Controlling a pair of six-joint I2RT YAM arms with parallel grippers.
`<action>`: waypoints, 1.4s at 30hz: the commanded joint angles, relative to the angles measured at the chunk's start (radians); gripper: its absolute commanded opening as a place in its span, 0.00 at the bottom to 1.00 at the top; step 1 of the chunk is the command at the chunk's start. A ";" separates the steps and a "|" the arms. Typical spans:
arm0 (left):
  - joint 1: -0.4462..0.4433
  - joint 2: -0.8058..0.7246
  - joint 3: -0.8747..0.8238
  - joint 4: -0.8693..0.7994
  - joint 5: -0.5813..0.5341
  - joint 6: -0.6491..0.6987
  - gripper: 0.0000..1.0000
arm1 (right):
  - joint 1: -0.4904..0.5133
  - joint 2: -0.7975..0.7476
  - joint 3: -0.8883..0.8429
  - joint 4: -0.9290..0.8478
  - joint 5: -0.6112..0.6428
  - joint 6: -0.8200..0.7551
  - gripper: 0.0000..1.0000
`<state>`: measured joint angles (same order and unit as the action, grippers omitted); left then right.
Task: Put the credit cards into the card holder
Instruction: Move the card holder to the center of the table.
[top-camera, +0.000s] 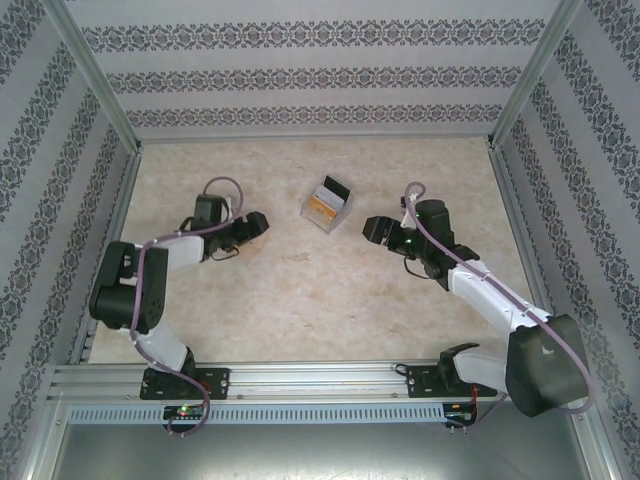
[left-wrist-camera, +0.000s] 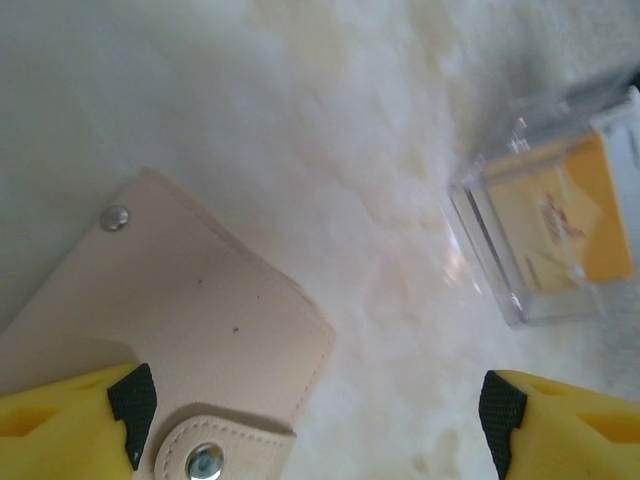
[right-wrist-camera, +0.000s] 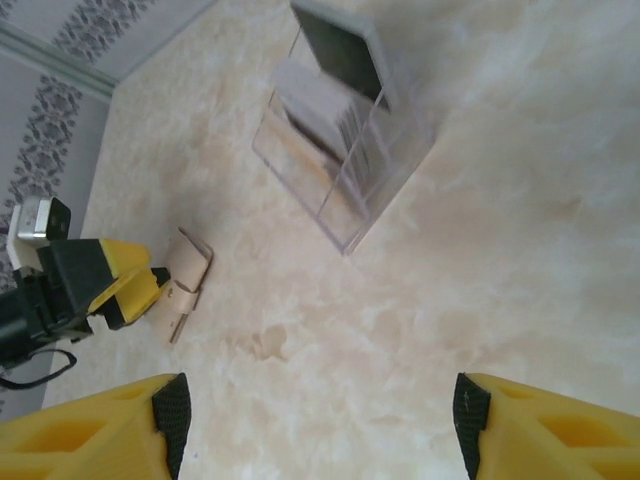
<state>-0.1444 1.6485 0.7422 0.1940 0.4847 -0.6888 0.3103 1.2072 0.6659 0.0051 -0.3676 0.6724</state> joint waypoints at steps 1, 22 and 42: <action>-0.121 -0.049 -0.135 0.014 -0.101 -0.300 0.87 | 0.060 -0.032 -0.002 -0.051 0.107 0.079 0.68; -0.182 -0.313 -0.029 -0.330 -0.094 -0.038 0.88 | 0.436 0.229 0.094 0.071 0.150 0.298 0.22; -0.154 -0.278 -0.072 -0.383 -0.208 -0.115 0.82 | 0.529 0.730 0.346 0.074 0.052 0.296 0.13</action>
<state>-0.3069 1.3952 0.6838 -0.1589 0.3099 -0.7929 0.8547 1.9270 1.0485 0.1211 -0.2989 0.9932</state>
